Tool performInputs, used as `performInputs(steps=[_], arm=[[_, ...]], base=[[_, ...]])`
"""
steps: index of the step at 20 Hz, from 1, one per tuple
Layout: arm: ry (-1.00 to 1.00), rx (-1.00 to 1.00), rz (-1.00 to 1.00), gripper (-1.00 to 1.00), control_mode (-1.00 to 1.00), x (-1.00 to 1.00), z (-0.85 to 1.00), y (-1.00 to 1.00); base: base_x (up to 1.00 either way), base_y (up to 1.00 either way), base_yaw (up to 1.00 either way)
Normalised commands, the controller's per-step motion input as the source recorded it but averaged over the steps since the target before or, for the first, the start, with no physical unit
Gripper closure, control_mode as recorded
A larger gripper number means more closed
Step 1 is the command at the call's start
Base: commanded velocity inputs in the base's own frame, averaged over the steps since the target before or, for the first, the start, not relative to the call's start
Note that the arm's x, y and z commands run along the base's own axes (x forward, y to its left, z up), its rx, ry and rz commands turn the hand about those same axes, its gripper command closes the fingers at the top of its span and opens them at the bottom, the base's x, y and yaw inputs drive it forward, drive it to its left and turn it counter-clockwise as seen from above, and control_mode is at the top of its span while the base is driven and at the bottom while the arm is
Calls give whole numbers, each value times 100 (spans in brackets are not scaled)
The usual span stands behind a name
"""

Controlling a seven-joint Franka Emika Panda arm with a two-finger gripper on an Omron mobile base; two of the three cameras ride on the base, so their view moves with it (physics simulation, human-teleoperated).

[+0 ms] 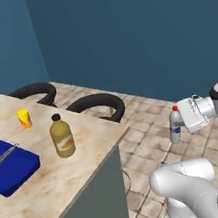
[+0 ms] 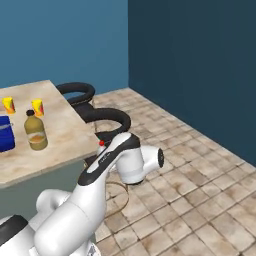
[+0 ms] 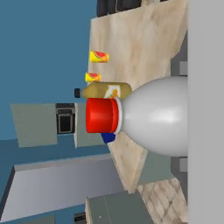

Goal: Place the drinks on the dining counter in a tight cluster.

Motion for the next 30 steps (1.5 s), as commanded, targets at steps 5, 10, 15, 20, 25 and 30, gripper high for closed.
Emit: performInputs(steps=[5,10,15,20,25,30], arm=[[0,0,0,100,100,0,0,0],[0,0,0,100,100,0,0,0],[0,0,0,100,100,0,0,0],[0,0,0,100,100,0,0,0],[0,0,0,100,100,0,0,0],[0,0,0,100,100,0,0,0]], base=[[54,-3,41],[30,-12,35],[11,-20,24],[18,-22,18],[33,-19,15],[35,-24,18]])
